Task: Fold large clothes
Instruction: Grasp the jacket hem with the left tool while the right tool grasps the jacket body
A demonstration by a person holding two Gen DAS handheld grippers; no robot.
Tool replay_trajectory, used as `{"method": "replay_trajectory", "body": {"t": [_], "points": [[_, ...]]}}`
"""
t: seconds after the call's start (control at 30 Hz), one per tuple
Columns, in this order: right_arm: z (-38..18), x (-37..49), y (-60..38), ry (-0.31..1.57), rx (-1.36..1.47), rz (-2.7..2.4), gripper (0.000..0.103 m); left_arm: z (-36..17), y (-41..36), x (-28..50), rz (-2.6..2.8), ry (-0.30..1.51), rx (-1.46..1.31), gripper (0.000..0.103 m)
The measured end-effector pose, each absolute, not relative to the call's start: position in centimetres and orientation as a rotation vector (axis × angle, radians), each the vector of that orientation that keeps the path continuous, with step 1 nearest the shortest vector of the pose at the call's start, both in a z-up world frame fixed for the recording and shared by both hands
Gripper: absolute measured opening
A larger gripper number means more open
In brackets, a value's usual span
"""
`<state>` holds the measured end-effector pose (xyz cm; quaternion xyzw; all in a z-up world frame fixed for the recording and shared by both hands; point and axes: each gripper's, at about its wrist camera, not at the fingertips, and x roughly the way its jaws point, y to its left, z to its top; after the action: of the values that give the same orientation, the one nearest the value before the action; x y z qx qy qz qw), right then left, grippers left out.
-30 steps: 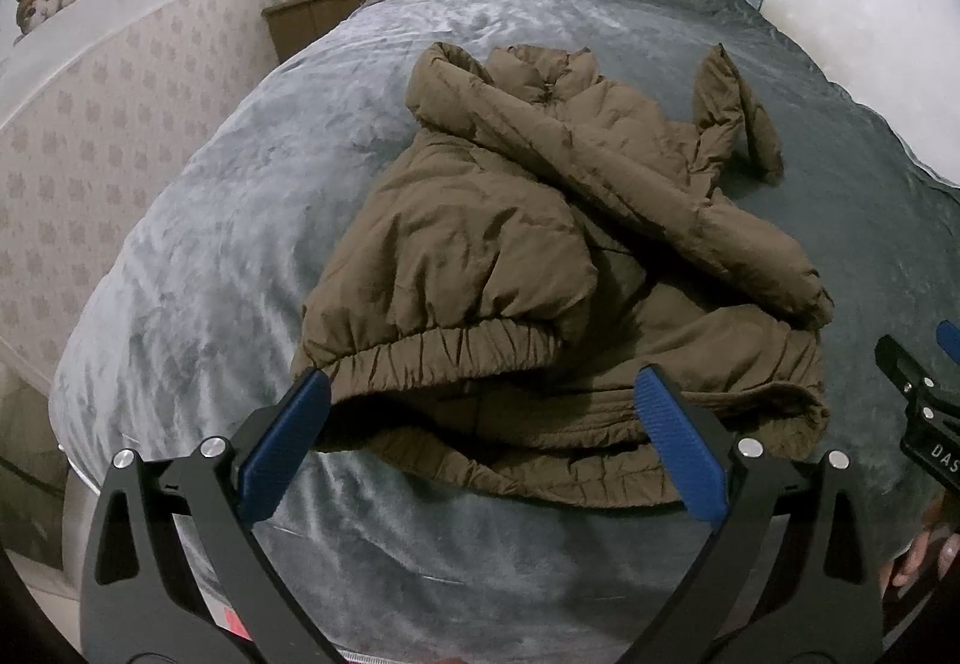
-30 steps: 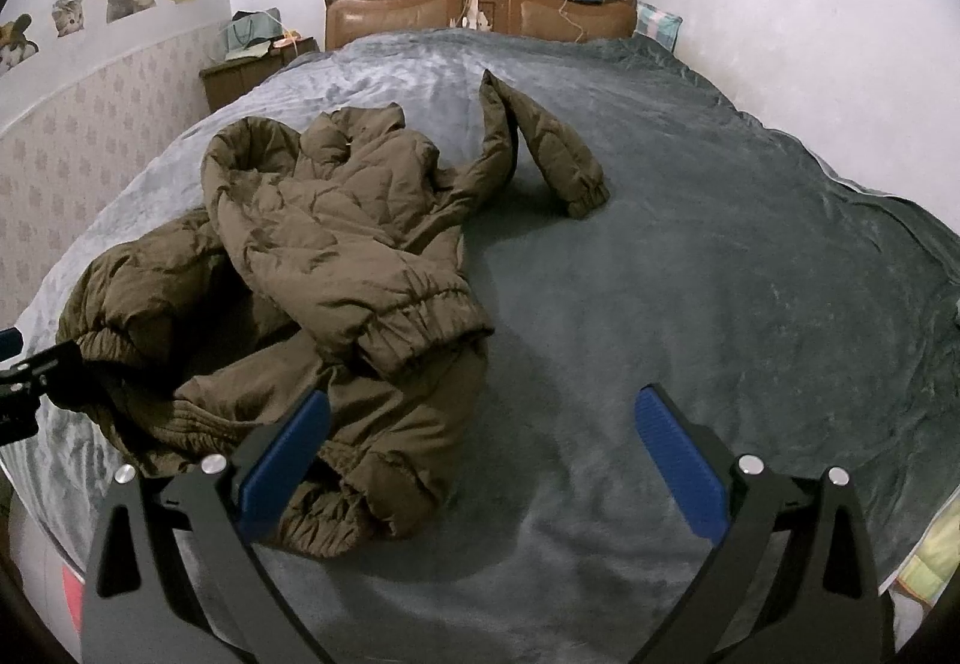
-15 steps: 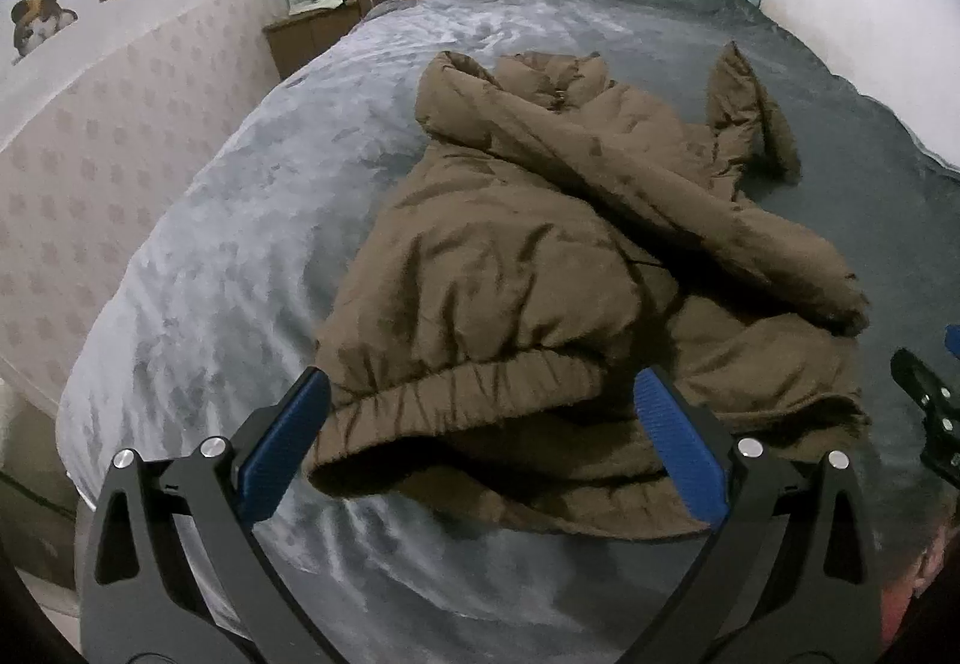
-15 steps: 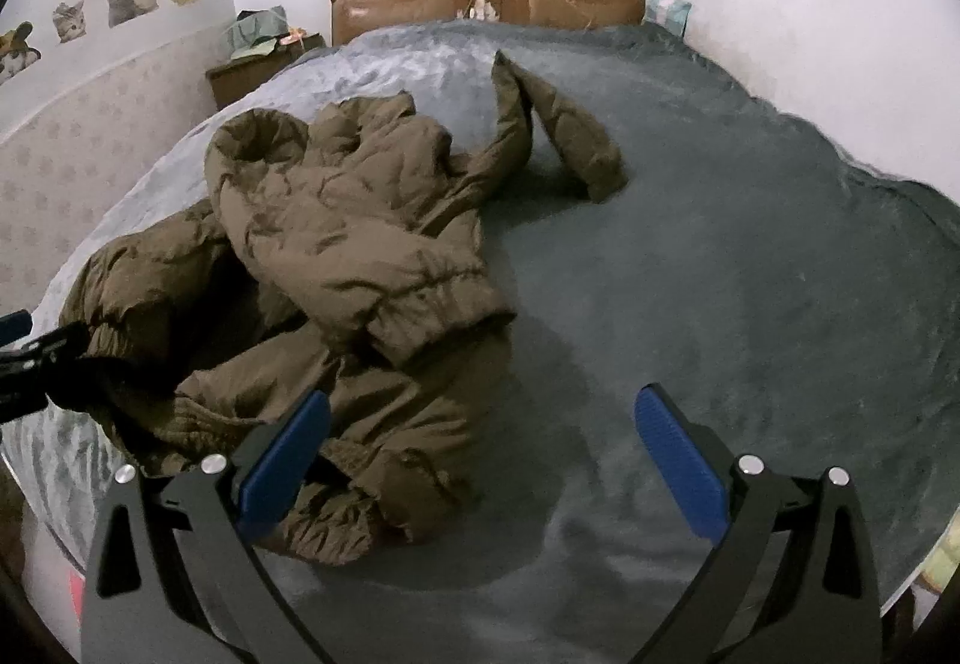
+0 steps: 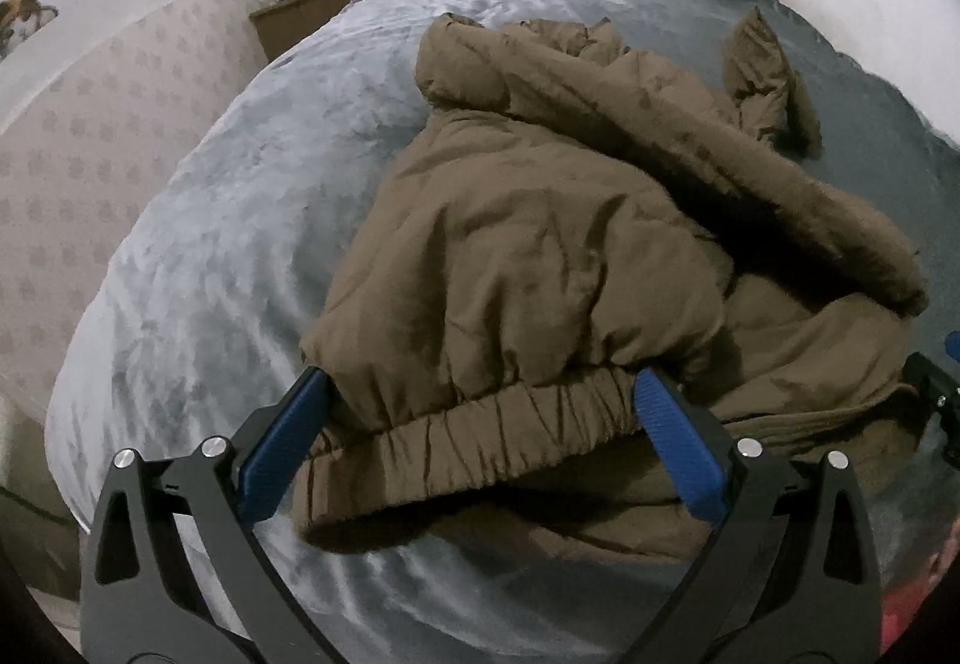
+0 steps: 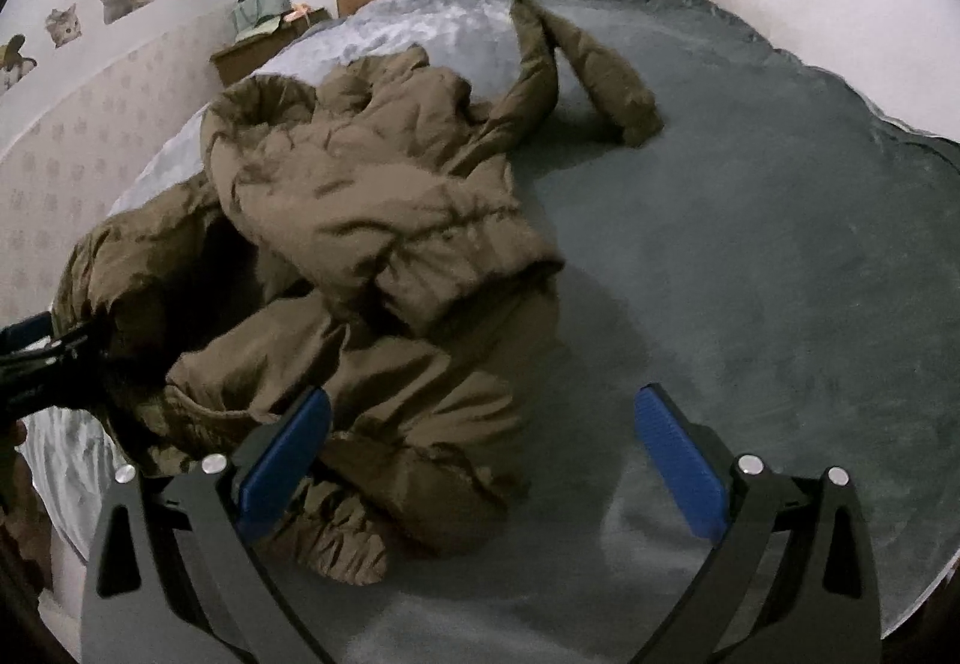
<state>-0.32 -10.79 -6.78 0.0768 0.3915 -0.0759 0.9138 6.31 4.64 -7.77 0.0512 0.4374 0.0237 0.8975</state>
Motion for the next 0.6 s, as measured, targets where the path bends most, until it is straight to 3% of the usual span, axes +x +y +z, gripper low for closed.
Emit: {"method": "replay_trajectory", "body": {"t": [0.07, 0.17, 0.23, 0.27, 0.43, 0.5, 0.6], "points": [[-7.3, 0.0, -10.5, 0.818, 0.158, -0.142, 0.095, -8.2, 4.7, 6.5, 0.025, 0.904, 0.129, 0.089], [-8.0, 0.5, -10.2, 0.85, 0.161, -0.108, 0.078, -9.0, 4.9, 6.8, 0.006, 0.91, 0.17, 0.078], [-8.5, 0.9, -9.9, 0.868, 0.155, -0.089, 0.068, -9.5, 5.1, 7.0, -0.006, 0.928, 0.18, 0.06], [-8.7, 1.1, -9.7, 0.876, 0.145, -0.084, 0.06, -9.7, 5.2, 7.1, -0.013, 0.937, 0.176, 0.058], [-9.2, 1.4, -9.1, 0.903, 0.11, -0.066, 0.041, -10.4, 6.1, 7.5, -0.038, 0.961, 0.136, 0.046], [-9.3, 1.4, -8.9, 0.906, 0.081, -0.066, 0.027, -10.5, 6.3, 7.7, -0.04, 0.963, 0.128, 0.038], [-9.6, 1.5, -8.9, 0.915, 0.044, -0.059, 0.018, -10.8, 6.4, 8.1, -0.033, 0.97, 0.13, 0.025]]}}
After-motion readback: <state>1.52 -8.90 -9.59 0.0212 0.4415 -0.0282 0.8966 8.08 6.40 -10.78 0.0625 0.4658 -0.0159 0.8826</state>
